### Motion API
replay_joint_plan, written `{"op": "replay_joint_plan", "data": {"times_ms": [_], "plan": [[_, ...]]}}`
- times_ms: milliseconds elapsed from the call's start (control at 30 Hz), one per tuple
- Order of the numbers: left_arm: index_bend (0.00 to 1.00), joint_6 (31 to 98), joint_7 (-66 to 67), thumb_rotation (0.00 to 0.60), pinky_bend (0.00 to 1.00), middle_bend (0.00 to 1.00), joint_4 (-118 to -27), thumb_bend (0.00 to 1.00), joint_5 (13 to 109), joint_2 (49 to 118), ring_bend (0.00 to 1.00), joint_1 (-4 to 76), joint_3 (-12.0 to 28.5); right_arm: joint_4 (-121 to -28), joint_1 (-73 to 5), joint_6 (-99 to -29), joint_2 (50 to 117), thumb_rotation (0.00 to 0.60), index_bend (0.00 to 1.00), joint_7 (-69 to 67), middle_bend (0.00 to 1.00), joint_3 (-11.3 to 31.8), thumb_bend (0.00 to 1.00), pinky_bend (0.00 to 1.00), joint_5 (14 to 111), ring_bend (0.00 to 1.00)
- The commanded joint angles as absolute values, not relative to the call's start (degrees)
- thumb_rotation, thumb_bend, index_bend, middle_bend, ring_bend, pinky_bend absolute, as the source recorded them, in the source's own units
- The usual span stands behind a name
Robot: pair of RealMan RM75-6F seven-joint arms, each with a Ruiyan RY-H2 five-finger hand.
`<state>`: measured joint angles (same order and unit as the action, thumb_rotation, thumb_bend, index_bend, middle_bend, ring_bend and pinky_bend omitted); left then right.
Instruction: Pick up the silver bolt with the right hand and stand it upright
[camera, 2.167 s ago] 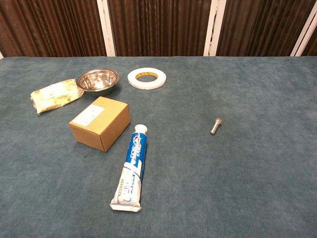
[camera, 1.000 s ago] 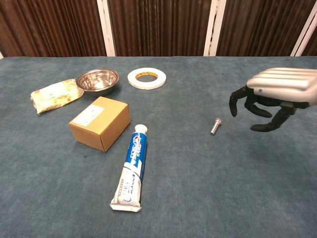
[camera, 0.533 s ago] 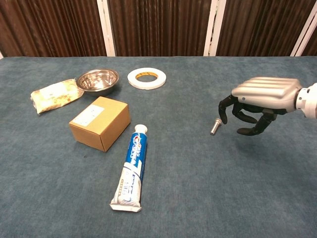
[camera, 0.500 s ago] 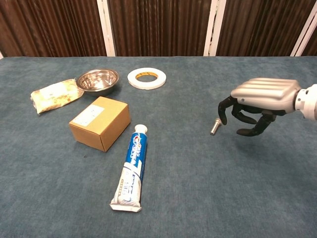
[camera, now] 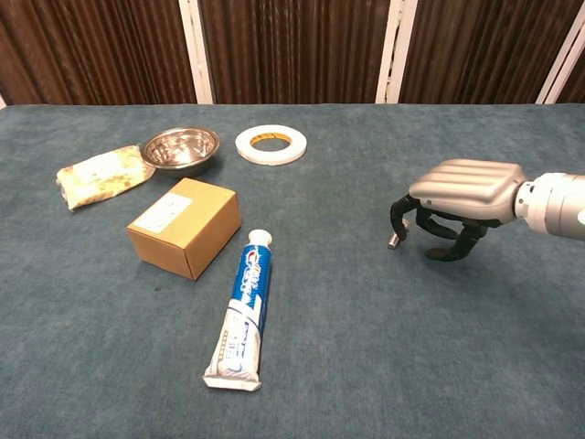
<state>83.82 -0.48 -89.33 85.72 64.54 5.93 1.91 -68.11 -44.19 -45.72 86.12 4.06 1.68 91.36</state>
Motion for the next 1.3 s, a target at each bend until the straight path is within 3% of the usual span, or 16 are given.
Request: {"op": "replay_joint_plan", "data": {"times_ms": [33,1300], "plan": [[0.39,83.80,-0.45,0.600,0.37,0.29,-89.32,0.52,85.75,64.54,0.30,5.93,1.89,-67.57,-44.51,-45.93,86.62,0.600,0.50,4.02,0.89,1.74,0.44,0.94,91.07,0.99],[0.39,83.61,-0.19,0.600,0.37,0.29,-89.44,0.52,85.40,64.55,0.31,5.91,1.95,-60.25,-47.69,-45.25,92.08,0.600,0.50,0.02,0.89,1.20,0.44,0.94,88.80,0.99]]}}
